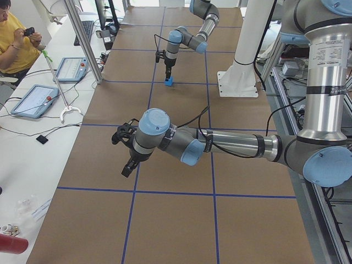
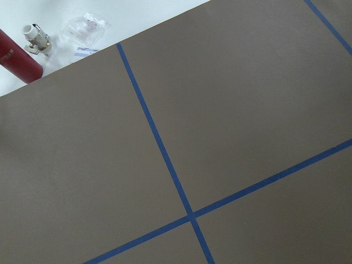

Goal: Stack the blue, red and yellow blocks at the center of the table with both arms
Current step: 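Lower the blue cube onto the center and open the right gripper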

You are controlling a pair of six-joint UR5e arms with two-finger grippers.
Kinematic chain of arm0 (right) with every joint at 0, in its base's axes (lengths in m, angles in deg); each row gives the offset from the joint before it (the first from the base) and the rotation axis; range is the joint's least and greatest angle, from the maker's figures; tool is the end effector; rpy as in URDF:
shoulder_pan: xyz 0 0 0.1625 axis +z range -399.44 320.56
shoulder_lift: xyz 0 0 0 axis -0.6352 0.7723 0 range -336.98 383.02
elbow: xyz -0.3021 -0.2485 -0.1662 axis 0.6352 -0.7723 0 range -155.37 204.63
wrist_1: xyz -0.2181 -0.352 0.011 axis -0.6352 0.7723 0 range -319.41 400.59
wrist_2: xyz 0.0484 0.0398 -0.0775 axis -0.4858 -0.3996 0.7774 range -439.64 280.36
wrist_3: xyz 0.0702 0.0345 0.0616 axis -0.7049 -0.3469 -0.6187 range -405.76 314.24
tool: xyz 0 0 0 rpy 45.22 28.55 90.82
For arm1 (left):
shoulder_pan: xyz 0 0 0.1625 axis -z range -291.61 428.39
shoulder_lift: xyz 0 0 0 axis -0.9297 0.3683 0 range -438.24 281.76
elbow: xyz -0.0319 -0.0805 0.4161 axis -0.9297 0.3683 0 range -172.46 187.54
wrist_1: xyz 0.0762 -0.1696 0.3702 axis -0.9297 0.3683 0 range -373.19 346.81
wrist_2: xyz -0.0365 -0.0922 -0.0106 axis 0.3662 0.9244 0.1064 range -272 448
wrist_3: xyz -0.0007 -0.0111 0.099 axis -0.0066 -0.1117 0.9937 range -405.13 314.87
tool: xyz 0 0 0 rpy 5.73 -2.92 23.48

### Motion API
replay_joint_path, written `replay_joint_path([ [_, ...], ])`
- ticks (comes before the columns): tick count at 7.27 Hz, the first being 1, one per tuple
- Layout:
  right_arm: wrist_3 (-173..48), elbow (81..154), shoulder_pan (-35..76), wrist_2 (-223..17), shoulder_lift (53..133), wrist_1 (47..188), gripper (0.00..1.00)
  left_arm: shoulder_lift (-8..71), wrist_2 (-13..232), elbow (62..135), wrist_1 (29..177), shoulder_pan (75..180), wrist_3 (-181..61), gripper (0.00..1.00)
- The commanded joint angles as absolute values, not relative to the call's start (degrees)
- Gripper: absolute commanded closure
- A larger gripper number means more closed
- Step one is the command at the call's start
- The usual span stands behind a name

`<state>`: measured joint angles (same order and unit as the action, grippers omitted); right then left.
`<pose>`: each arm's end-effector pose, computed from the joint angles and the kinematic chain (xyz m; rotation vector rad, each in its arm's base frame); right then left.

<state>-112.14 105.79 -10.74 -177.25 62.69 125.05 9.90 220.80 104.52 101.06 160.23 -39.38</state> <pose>-0.6099 -0.4708 0.1683 0.2489 -0.7910 0.0290 -0.0817 -0.4973 0.5671 0.5363 0.6972 0.2552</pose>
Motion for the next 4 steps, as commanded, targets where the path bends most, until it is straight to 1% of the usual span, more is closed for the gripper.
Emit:
replay_joint_path([
  [1,-111.59,110.40,-7.20,-176.24,64.23,125.48,0.00,9.91,220.80,104.57,101.07,160.15,-39.41,0.00],
  [3,-108.19,112.68,1.12,-181.55,65.90,125.75,0.00,10.52,220.98,104.32,101.86,159.10,-39.41,0.00],
  [4,-101.98,115.13,6.65,-186.81,68.87,125.75,0.00,10.96,221.06,104.57,102.03,155.96,-43.07,0.00],
])
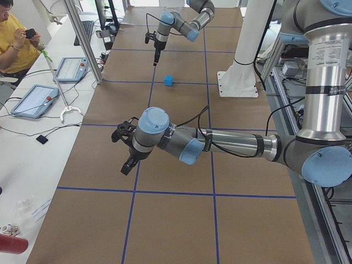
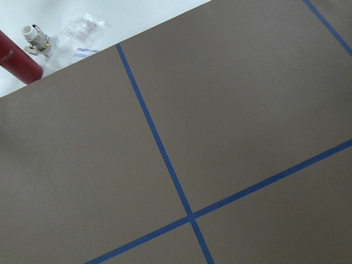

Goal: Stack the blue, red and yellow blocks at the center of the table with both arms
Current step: 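Withdraw the right arm away while the left arm reaches toward the red cube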

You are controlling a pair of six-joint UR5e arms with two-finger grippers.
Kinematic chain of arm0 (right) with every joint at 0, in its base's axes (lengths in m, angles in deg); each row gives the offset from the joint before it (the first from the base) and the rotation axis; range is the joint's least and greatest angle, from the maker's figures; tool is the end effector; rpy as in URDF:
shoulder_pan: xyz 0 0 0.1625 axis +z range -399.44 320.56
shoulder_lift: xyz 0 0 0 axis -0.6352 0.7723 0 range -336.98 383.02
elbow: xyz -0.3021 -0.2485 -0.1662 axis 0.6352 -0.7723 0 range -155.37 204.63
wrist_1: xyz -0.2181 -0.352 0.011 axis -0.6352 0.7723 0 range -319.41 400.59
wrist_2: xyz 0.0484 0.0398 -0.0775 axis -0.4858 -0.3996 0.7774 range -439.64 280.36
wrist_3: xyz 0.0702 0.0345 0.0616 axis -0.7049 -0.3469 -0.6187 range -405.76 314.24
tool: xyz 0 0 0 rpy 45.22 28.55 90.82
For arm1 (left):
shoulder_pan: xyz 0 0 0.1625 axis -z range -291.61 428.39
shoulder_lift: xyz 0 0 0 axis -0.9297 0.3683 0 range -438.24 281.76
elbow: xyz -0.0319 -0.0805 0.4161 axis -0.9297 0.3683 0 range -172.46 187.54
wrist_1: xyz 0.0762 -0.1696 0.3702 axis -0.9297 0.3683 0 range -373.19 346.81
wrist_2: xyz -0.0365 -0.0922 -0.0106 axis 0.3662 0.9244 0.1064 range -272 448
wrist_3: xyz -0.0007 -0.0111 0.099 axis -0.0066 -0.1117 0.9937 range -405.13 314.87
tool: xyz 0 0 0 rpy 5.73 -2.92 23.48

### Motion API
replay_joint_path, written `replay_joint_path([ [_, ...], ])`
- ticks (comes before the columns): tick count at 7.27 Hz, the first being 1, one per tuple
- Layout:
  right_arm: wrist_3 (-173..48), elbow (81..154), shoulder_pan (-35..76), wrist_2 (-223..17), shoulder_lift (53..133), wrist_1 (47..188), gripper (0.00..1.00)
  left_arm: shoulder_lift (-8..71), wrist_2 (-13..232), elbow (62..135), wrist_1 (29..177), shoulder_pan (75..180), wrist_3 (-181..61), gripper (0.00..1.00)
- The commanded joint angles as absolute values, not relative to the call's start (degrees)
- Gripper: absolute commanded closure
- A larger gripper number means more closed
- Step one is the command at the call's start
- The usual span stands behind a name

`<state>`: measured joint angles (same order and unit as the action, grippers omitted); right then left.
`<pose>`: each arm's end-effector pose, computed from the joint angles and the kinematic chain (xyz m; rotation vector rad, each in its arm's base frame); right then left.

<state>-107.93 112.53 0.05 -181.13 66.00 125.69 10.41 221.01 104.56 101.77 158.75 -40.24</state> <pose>-0.4893 -0.5502 0.1621 0.3241 -0.8256 0.1028 -0.0686 -0.5028 0.5605 0.5429 0.7094 0.2743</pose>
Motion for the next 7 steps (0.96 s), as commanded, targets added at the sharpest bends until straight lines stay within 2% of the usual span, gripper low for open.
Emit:
replay_joint_path([
  [1,-95.74,118.98,11.92,-191.21,73.77,125.75,0.00,11.05,221.15,105.53,103.69,153.23,-52.68,0.00],
  [2,-88.54,122.42,17.11,-196.39,79.04,125.75,0.00,10.36,220.98,105.63,109.71,149.72,-61.99,0.00],
  [5,-68.25,127.88,28.82,-202.76,94.15,125.66,0.00,10.44,220.19,105.71,117.83,135.22,-69.78,0.00],
  [7,-55.83,127.81,38.21,-209.69,101.82,125.66,0.00,11.05,213.80,105.72,121.27,125.05,-74.65,0.00],
])
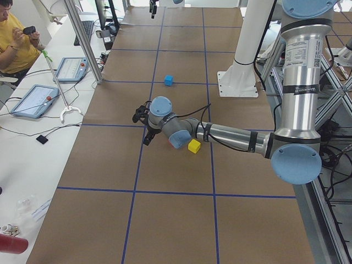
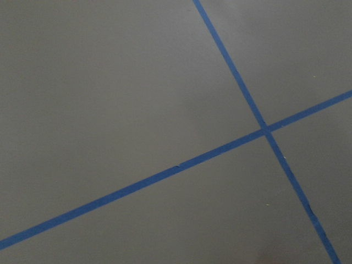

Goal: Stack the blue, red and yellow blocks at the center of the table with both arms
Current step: 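Withdraw the right arm away while the left arm reaches toward the red cube, then close the left gripper on the red cube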

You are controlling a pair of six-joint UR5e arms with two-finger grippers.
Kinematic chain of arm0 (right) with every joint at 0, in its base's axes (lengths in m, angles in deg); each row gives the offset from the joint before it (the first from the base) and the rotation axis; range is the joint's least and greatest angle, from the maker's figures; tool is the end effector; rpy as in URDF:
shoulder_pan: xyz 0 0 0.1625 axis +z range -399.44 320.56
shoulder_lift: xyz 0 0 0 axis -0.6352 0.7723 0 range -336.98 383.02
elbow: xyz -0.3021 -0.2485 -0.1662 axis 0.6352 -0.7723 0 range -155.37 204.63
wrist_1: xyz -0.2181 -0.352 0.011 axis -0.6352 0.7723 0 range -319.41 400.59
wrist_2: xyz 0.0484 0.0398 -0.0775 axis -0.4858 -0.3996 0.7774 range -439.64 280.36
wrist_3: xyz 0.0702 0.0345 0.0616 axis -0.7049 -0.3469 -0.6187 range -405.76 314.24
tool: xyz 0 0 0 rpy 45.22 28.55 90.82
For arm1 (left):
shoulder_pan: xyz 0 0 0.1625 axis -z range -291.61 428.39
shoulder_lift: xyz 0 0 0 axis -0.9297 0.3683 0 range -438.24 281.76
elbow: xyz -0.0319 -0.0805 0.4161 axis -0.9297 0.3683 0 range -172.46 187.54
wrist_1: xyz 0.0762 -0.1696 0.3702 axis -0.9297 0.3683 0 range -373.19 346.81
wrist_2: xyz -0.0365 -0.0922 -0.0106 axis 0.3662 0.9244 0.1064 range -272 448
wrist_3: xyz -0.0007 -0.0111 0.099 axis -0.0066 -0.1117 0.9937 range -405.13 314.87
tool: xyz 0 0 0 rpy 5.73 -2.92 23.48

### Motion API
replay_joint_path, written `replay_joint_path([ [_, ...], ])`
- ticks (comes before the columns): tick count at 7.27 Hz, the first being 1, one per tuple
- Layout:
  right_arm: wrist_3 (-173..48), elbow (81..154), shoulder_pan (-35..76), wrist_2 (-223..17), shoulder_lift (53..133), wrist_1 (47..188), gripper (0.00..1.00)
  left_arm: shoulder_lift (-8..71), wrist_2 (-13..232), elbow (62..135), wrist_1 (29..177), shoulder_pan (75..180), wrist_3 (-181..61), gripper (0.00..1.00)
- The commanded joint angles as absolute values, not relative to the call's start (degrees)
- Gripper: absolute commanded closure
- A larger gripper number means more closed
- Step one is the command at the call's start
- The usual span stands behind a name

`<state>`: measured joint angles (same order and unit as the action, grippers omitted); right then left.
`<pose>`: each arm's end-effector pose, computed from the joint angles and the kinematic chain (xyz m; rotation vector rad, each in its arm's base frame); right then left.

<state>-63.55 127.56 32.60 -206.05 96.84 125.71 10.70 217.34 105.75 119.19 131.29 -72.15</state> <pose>-0.1109 -0.5827 0.3906 0.3561 -0.7628 -0.1912 0.1674 -0.4813 0.5128 0.4462 0.9496 0.2978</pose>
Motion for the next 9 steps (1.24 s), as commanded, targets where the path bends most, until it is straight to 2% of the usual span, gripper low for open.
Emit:
replay_joint_path([
  [1,-50.56,127.90,41.30,-209.98,104.99,125.49,0.00,11.06,212.11,105.63,121.28,121.51,-74.57,0.00],
  [3,-49.27,128.16,43.00,-210.42,106.34,125.40,0.00,10.97,207.99,105.45,121.28,117.19,-74.22,0.00],
  [9,-49.45,127.64,43.00,-210.24,105.90,125.49,0.00,9.04,207.70,104.57,121.19,113.40,-73.78,0.02],
])
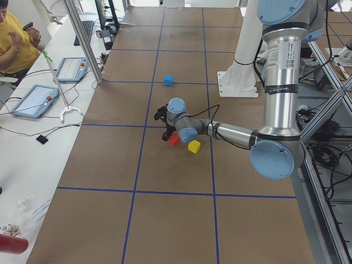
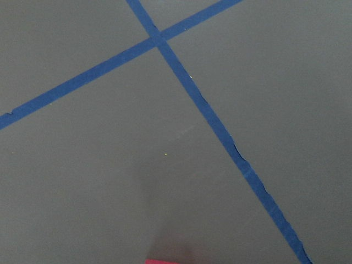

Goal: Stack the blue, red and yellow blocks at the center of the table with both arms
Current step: 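Close the left gripper on the red cube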

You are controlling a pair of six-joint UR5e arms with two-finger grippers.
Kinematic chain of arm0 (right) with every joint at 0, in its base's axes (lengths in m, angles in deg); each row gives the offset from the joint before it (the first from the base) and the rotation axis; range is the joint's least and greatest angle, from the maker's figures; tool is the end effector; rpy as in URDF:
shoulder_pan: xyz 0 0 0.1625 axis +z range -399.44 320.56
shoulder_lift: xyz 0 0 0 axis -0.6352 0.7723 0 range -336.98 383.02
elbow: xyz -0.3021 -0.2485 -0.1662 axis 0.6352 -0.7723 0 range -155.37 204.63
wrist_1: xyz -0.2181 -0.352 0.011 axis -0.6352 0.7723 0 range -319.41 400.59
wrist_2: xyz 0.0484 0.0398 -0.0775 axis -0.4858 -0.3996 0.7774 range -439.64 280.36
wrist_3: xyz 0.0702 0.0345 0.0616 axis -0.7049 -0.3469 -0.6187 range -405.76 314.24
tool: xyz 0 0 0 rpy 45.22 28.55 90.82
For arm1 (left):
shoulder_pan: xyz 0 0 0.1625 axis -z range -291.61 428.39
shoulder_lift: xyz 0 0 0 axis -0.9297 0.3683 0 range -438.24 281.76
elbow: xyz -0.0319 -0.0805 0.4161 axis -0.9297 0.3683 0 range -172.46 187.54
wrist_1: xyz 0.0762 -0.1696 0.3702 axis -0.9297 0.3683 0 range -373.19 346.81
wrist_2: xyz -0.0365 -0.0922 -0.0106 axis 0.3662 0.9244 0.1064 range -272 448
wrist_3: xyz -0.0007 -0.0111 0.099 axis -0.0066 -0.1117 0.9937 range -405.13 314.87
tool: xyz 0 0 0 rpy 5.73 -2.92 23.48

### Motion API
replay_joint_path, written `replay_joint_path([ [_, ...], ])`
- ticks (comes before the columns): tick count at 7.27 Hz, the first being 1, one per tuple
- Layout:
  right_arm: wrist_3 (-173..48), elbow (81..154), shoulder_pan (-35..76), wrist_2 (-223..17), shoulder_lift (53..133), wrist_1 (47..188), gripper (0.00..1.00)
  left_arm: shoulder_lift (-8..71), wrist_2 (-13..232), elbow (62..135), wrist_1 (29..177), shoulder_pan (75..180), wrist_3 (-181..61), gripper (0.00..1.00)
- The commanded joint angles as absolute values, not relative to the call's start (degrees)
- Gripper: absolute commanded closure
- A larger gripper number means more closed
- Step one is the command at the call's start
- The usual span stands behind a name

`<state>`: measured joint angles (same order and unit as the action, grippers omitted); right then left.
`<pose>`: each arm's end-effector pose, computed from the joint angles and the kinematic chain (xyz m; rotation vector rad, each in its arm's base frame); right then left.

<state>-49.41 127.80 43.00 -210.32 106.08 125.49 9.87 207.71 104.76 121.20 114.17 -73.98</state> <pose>-0.0035 -0.5463 0.4754 0.3514 -0.7371 -0.2206 0.2934 -0.4219 0.5307 0.3954 0.9017 0.4713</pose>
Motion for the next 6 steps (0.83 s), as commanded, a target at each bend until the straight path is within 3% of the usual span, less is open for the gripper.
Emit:
replay_joint_path([
  [1,-49.62,127.55,43.00,-210.24,105.81,125.49,0.00,8.86,207.70,104.66,121.19,113.30,-73.78,0.25],
  [2,-49.80,127.55,43.00,-210.24,105.73,125.49,0.00,8.95,207.70,104.75,121.28,113.30,-73.78,0.84],
  [3,-49.80,127.55,43.00,-210.24,105.81,125.49,0.00,8.95,206.75,105.70,121.37,113.30,-73.69,1.00],
  [5,-50.06,127.55,43.00,-210.24,106.16,125.49,0.00,9.73,206.55,109.83,118.49,114.61,-73.78,1.00],
  [6,-50.06,127.55,43.00,-210.24,106.69,125.57,0.00,14.00,207.43,113.41,107.59,115.84,-73.78,1.00],
])
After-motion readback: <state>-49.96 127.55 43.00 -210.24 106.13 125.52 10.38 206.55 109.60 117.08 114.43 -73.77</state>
